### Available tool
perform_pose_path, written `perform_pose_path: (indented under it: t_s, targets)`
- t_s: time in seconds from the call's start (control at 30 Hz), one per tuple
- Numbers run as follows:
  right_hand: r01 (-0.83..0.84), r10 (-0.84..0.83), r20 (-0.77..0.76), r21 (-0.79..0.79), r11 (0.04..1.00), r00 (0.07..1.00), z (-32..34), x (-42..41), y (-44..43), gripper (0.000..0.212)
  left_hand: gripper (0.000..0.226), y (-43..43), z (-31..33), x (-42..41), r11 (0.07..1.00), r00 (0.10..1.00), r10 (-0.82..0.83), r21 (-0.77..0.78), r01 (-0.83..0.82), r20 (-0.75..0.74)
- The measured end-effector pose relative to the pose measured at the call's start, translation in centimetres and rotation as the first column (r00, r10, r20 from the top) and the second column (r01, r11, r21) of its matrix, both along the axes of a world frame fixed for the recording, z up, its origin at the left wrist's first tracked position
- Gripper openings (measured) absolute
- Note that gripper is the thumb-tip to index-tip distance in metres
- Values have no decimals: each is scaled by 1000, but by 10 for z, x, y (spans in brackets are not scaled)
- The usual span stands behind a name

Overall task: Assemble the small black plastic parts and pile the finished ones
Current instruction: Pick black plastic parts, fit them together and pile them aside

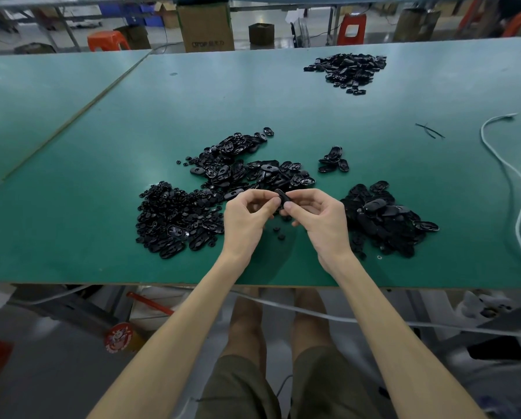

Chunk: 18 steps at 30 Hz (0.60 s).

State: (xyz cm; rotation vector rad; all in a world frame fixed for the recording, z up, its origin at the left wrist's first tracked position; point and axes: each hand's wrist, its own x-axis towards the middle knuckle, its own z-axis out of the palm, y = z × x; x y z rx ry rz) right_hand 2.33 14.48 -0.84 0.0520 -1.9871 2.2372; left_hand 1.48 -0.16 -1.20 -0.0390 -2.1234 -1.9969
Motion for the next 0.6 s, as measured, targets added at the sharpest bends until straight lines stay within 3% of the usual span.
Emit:
perform_pose_path:
  t_s: [0.6]
  targets:
    - [6, -6, 7, -17, 1000, 1000, -1, -1, 2, 20, 7, 1, -2, -3, 1000, 1000, -12, -4, 12, 26]
